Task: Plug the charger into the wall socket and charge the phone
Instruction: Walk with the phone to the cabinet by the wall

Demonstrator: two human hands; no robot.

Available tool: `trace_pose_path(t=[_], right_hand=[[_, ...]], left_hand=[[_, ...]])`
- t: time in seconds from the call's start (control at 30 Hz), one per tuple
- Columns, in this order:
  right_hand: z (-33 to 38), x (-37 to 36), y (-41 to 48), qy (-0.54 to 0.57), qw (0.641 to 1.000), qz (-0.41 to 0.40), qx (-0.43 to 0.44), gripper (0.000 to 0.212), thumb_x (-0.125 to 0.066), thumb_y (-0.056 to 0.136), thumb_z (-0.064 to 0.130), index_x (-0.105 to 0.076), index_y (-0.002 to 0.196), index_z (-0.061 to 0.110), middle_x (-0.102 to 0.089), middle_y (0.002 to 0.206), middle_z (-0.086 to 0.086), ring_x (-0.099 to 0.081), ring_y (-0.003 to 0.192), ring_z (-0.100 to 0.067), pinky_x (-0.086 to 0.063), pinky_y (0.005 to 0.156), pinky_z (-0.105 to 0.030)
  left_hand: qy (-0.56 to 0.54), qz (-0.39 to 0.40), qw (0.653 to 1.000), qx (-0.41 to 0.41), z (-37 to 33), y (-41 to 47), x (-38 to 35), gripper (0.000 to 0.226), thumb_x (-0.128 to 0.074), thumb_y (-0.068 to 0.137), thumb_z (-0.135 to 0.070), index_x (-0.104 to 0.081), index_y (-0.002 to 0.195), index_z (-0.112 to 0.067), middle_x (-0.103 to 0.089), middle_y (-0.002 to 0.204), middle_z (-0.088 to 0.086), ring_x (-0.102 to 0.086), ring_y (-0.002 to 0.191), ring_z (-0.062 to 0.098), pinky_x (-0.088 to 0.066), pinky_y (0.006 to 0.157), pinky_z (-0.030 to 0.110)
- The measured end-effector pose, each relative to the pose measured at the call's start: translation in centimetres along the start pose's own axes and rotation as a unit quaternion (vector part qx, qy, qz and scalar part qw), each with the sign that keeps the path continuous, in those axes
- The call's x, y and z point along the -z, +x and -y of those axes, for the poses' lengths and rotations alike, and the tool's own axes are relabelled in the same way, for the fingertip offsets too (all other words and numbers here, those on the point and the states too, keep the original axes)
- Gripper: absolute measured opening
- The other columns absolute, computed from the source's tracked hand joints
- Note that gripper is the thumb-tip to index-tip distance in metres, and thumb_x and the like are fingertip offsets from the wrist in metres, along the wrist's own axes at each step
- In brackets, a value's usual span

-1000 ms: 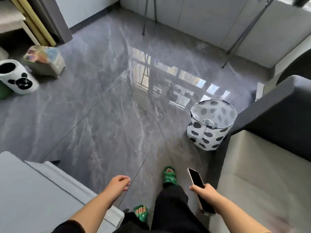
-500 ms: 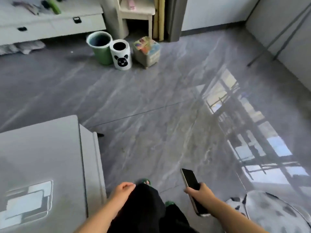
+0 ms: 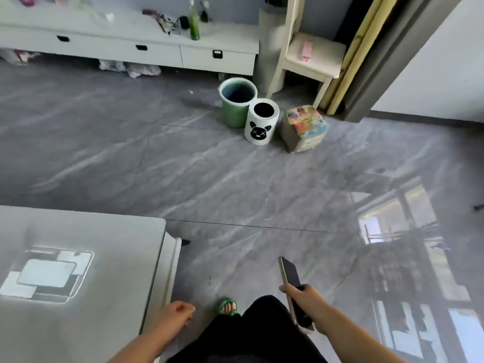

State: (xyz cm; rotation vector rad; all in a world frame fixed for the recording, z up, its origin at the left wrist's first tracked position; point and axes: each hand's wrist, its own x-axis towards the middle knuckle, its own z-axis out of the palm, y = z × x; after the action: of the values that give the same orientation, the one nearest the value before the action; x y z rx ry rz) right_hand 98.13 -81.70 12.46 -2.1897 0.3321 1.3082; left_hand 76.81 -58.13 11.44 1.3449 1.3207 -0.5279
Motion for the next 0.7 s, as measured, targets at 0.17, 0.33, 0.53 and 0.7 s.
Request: trace_pose_path(t=[0.17, 0.33, 0.53, 0.7], right_hand=[[8.3, 5.3, 5.1, -0.032, 0.998, 0.027, -0.039, 0.034, -0.074, 0.079, 0.035, -0.057, 0.069, 0.007, -0.05, 0.044, 0.001, -0.049, 0.039, -0.013, -0.032, 0.036, -0.017], [19.3, 10.2, 11.2, -0.125, 0.989, 0.067, -0.041, 0.04, -0.07, 0.078, 0.041, -0.06, 0.093, 0.006, -0.059, 0.075, -0.005, -0.057, 0.062, -0.016, -0.04, 0.049, -0.022], [35.7, 11.0, 17.2, -0.21, 0.967, 0.139, -0.024, 0.029, -0.067, 0.085, 0.034, -0.054, 0.08, 0.01, -0.049, 0.072, -0.006, -0.049, 0.063, -0.018, -0.035, 0.058, -0.03], [49.4, 5.8, 21.1, -0.258, 0.95, 0.175, 0.003, 0.052, -0.068, 0.08, 0.046, -0.051, 0.109, 0.006, -0.054, 0.081, -0.006, -0.054, 0.07, -0.02, -0.039, 0.057, -0.029]], left_hand=[[-0.076, -0.004, 0.997, 0.0, -10.3, 5.2, 1.5, 0.015, -0.055, 0.092, -0.015, -0.059, 0.078, -0.014, -0.061, 0.071, 0.005, -0.053, 0.058, 0.015, -0.035, 0.044, 0.019], [-0.169, -0.037, 0.985, -0.001, -21.5, 10.8, 3.3, 0.013, -0.058, 0.09, -0.021, -0.062, 0.079, -0.018, -0.066, 0.081, 0.005, -0.061, 0.067, 0.015, -0.036, 0.053, 0.023], [-0.22, -0.067, 0.973, 0.026, -29.8, 15.2, 6.2, 0.015, -0.059, 0.089, -0.02, -0.063, 0.076, -0.015, -0.068, 0.078, 0.005, -0.063, 0.068, 0.016, -0.04, 0.054, 0.023], [-0.299, -0.12, 0.946, 0.045, -33.4, 18.2, 12.3, 0.02, -0.055, 0.092, -0.018, -0.062, 0.073, -0.012, -0.064, 0.076, 0.007, -0.057, 0.064, 0.019, -0.039, 0.053, 0.024]])
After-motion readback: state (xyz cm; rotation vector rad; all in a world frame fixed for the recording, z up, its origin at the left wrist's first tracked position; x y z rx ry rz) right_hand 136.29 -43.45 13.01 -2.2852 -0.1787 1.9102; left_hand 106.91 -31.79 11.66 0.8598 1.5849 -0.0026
